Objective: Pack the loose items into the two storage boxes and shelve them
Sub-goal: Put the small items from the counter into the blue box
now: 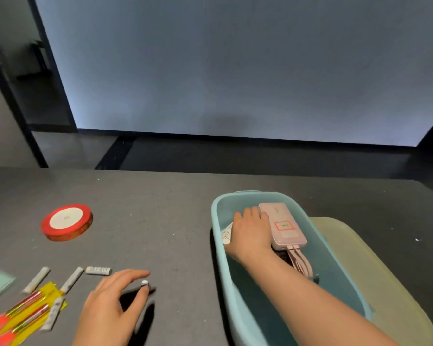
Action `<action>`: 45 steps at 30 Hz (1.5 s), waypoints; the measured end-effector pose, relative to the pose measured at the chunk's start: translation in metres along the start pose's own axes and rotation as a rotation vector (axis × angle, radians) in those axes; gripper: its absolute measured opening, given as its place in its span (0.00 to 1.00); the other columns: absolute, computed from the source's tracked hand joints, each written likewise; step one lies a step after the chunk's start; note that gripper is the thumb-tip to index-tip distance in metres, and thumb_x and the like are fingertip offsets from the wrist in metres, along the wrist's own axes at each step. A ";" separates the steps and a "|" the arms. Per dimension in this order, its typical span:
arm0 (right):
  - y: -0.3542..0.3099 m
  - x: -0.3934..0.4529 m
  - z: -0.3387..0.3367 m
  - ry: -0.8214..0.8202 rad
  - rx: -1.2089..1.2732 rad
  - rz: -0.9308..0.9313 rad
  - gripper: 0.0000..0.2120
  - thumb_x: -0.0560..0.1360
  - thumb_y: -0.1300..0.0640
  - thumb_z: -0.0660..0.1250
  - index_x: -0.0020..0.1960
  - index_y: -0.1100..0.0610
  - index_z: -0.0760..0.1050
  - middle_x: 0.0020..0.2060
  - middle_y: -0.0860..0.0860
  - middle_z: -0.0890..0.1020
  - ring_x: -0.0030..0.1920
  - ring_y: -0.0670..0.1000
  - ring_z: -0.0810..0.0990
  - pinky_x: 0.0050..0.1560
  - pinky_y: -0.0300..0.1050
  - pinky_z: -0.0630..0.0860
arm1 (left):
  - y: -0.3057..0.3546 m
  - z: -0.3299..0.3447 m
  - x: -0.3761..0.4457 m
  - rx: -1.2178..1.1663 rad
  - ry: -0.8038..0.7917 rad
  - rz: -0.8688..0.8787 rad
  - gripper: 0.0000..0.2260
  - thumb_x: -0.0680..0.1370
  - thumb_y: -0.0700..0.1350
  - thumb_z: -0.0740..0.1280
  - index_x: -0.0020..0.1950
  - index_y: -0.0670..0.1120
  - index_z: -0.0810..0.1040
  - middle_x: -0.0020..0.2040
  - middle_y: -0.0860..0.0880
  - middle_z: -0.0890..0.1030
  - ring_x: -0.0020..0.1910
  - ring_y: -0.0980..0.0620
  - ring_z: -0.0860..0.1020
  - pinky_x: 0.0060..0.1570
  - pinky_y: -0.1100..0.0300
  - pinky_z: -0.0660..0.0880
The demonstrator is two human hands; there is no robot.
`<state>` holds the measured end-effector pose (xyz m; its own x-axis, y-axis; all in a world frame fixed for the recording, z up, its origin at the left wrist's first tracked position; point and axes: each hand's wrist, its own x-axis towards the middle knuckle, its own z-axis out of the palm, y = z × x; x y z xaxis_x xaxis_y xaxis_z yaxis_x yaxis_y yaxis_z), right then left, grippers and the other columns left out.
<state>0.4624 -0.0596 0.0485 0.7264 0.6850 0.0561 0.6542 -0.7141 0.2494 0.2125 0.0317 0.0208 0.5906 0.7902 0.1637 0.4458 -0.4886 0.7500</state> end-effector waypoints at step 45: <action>-0.116 -0.111 -0.010 -0.059 0.679 -0.344 0.27 0.75 0.48 0.61 0.72 0.47 0.59 0.64 0.44 0.70 0.66 0.48 0.65 0.63 0.42 0.65 | -0.091 0.007 0.067 0.395 -0.052 0.017 0.15 0.72 0.54 0.70 0.56 0.50 0.75 0.53 0.51 0.74 0.57 0.49 0.71 0.52 0.58 0.68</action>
<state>0.3035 -0.0518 0.0235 0.4554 0.8899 0.0263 0.8179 -0.4066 -0.4070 0.2158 0.1270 -0.0410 0.6291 0.7658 0.1333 0.6542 -0.6142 0.4414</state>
